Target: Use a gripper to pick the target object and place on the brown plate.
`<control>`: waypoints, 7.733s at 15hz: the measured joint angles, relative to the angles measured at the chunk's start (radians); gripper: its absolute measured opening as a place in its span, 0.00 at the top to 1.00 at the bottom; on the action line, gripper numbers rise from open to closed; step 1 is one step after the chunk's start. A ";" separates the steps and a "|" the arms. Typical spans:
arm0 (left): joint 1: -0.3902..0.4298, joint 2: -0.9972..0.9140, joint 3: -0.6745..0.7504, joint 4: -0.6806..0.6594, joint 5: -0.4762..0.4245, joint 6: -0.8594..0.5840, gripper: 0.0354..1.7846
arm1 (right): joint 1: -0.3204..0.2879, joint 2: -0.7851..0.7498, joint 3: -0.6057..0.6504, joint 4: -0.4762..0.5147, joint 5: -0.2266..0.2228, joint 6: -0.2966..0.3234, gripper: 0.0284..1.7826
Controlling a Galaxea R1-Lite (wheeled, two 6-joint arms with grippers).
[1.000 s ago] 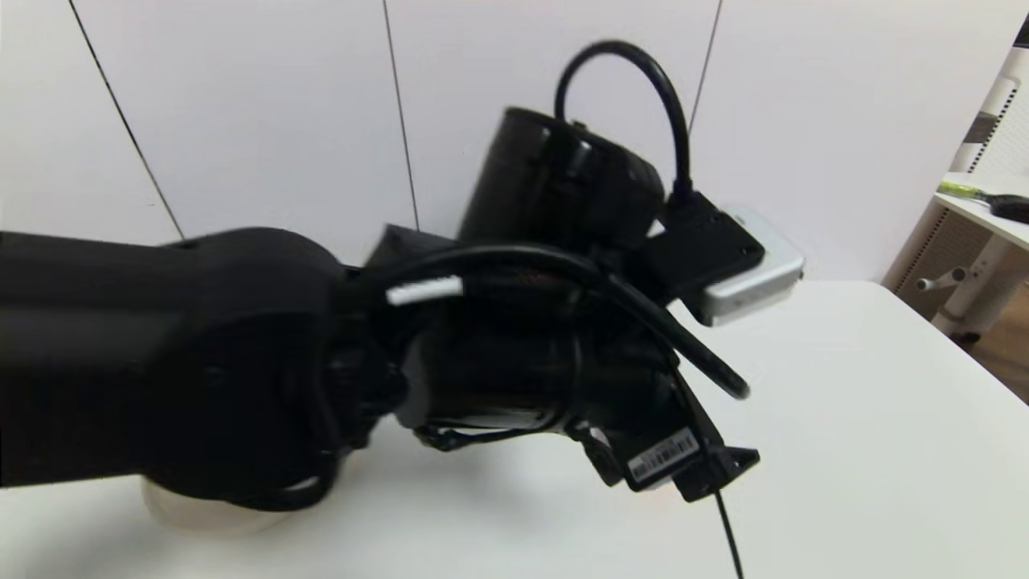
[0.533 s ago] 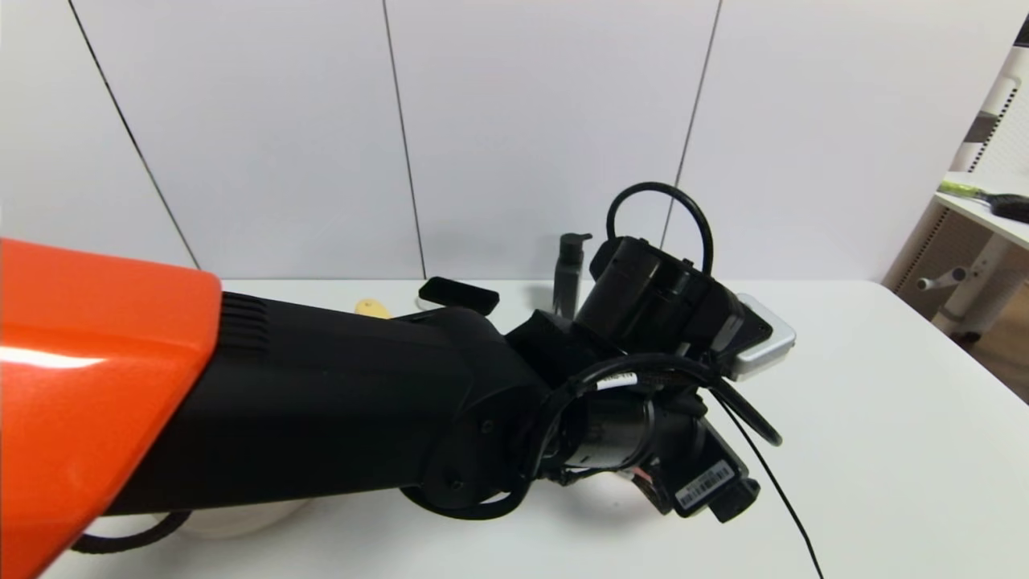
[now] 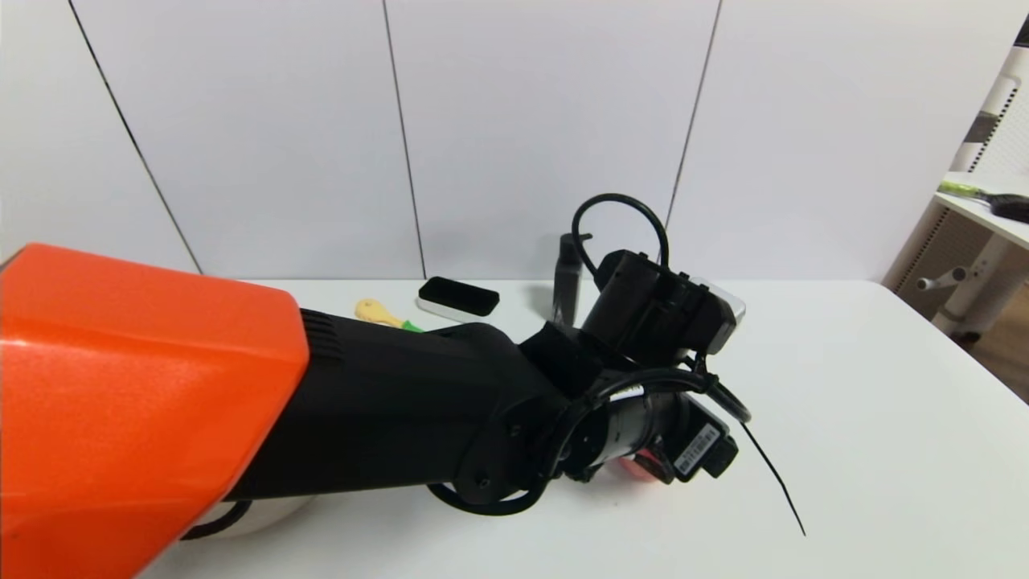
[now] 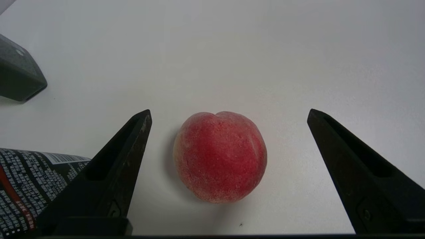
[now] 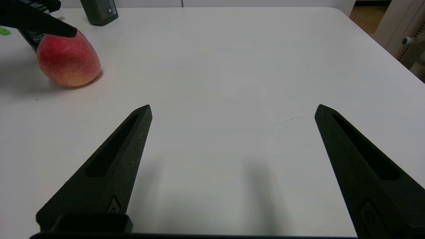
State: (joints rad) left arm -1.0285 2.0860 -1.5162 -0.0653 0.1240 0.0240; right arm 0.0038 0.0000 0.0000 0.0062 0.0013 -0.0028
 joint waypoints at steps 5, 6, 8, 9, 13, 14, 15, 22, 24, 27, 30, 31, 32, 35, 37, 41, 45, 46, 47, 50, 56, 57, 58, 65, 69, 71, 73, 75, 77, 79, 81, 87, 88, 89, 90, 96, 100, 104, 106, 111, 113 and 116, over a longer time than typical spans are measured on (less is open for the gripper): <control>0.002 0.023 0.012 -0.014 0.004 -0.077 0.06 | 0.000 0.000 0.000 0.000 0.000 0.000 0.05; 0.002 0.024 0.018 -0.012 0.008 -0.079 0.06 | 0.000 0.000 0.000 0.000 0.000 0.000 0.05; 0.003 0.026 0.026 -0.010 0.033 -0.085 0.06 | 0.000 0.000 0.000 0.000 0.000 0.000 0.05; 0.009 0.027 0.033 -0.011 0.049 -0.087 0.06 | 0.000 0.000 0.000 0.000 0.000 0.000 0.05; 0.027 0.032 0.056 -0.013 0.051 -0.107 0.06 | 0.000 0.000 0.000 0.000 0.000 0.000 0.05; 0.028 0.034 0.061 -0.016 0.051 -0.109 0.06 | 0.000 0.000 0.000 0.000 0.000 0.000 0.05; 0.029 0.037 0.064 -0.021 0.051 -0.109 0.06 | 0.000 0.000 0.000 0.000 0.000 0.000 0.05; 0.029 0.066 0.070 -0.059 0.049 -0.121 0.06 | 0.000 0.000 0.000 0.000 0.000 0.000 0.05; 0.029 0.076 0.070 -0.061 0.049 -0.143 0.06 | 0.000 0.000 0.000 0.000 0.000 0.000 0.05; 0.029 0.086 0.070 -0.063 0.049 -0.146 0.06 | 0.000 0.000 0.000 -0.001 0.000 0.000 0.05; 0.029 0.095 0.070 -0.063 0.050 -0.149 0.06 | 0.000 0.000 0.000 0.000 0.000 0.000 0.05; 0.030 0.099 0.070 -0.063 0.049 -0.149 0.06 | 0.000 0.000 0.000 0.000 0.000 0.000 0.05; 0.030 0.100 0.070 -0.063 0.049 -0.150 0.06 | 0.000 0.000 0.000 0.000 0.000 0.000 0.05; 0.030 0.104 0.069 -0.064 0.051 -0.149 0.31 | 0.000 0.000 0.000 0.000 0.000 0.000 0.05; 0.030 0.108 0.068 -0.075 0.051 -0.149 0.33 | 0.000 0.000 0.000 0.000 0.000 0.000 0.05; 0.029 0.101 0.068 -0.143 0.051 -0.136 0.33 | 0.000 0.000 0.000 -0.001 0.000 0.000 0.05; 0.029 0.008 0.065 -0.153 0.050 -0.088 0.33 | 0.000 0.000 0.000 0.000 0.000 0.000 0.05; 0.036 -0.031 0.064 -0.151 0.050 -0.070 0.33 | 0.000 0.000 0.000 0.000 0.000 0.000 0.05; 0.049 -0.076 0.064 -0.143 0.050 -0.046 0.33 | 0.000 0.000 0.000 0.000 0.000 0.000 0.05; 0.130 -0.252 0.063 -0.041 0.058 0.028 0.33 | 0.000 0.000 0.000 0.000 0.000 0.000 0.05; 0.570 -0.629 0.137 0.203 0.064 0.178 0.33 | 0.000 0.000 0.000 0.000 0.000 0.000 0.05; 0.650 -0.683 0.177 0.222 0.063 0.187 0.33 | 0.000 0.000 0.000 0.000 0.000 0.000 0.05; 0.714 -0.728 0.224 0.233 0.063 0.191 0.33 | 0.000 0.000 0.000 0.000 0.000 0.000 0.05; 0.845 -0.864 0.643 0.152 0.050 0.112 0.33 | 0.000 0.000 0.000 0.000 0.000 0.000 0.05; 0.849 -0.817 0.900 -0.138 0.049 0.084 0.33 | 0.000 0.000 0.000 0.000 0.000 0.000 0.05; 0.849 -0.772 0.988 -0.280 0.048 0.081 0.33 | 0.000 0.000 0.000 0.000 0.000 0.000 0.05; 0.848 -0.740 1.040 -0.319 0.043 0.081 0.33 | 0.000 0.000 0.000 0.000 0.000 0.000 0.05; 0.848 -0.718 1.073 -0.323 0.010 0.081 0.33 | 0.000 0.000 0.000 0.000 0.000 0.000 0.05; 0.847 -0.701 1.081 -0.326 0.001 0.082 0.33 | 0.000 0.000 0.000 0.000 0.000 0.000 0.05; 0.846 -0.691 1.081 -0.327 0.001 0.081 0.33 | 0.000 0.000 0.000 0.000 0.000 0.000 0.05; 0.846 -0.688 1.077 -0.327 0.001 0.084 0.33 | 0.000 0.000 0.000 0.000 0.000 0.000 0.05; 0.846 -0.697 1.009 -0.323 -0.005 0.090 0.33 | 0.000 0.000 0.000 0.000 0.000 0.000 0.05; 0.846 -0.696 1.012 -0.322 -0.006 0.087 0.31 | 0.000 0.000 0.000 0.000 0.000 0.000 0.05; 0.846 -0.694 1.016 -0.322 -0.010 0.083 0.27 | 0.000 0.000 0.000 0.000 0.000 0.000 0.05; 0.846 -0.692 1.021 -0.322 -0.020 0.082 0.24 | 0.000 0.000 0.000 0.000 0.000 0.000 0.05; 0.846 -0.676 1.011 -0.326 -0.029 0.089 0.14 | 0.000 0.000 0.000 0.000 0.000 0.000 0.05; 0.849 -0.780 0.914 -0.300 -0.043 0.123 0.10 | 0.000 0.000 0.000 0.000 0.000 0.000 0.05; 0.903 -1.023 0.859 -0.155 -0.047 0.131 0.08 | 0.000 0.000 0.000 0.000 0.000 0.000 0.05; 0.926 -1.176 0.902 -0.041 -0.049 0.131 0.07 | 0.000 0.000 0.000 0.000 0.000 0.000 0.05; 0.946 -1.596 1.211 0.091 -0.051 0.129 0.06 | 0.000 0.000 0.000 0.000 0.000 0.000 0.05; 0.952 -1.714 1.338 0.070 -0.064 0.125 0.06 | 0.000 0.000 0.000 0.000 0.000 0.000 0.05; 1.000 -1.816 1.467 0.024 -0.135 0.120 0.06 | 0.000 0.000 0.000 0.000 0.000 0.000 0.05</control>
State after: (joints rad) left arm -0.0287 0.2702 -0.0489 -0.0417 -0.0111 0.1443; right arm 0.0036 0.0000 0.0000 0.0062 0.0013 -0.0023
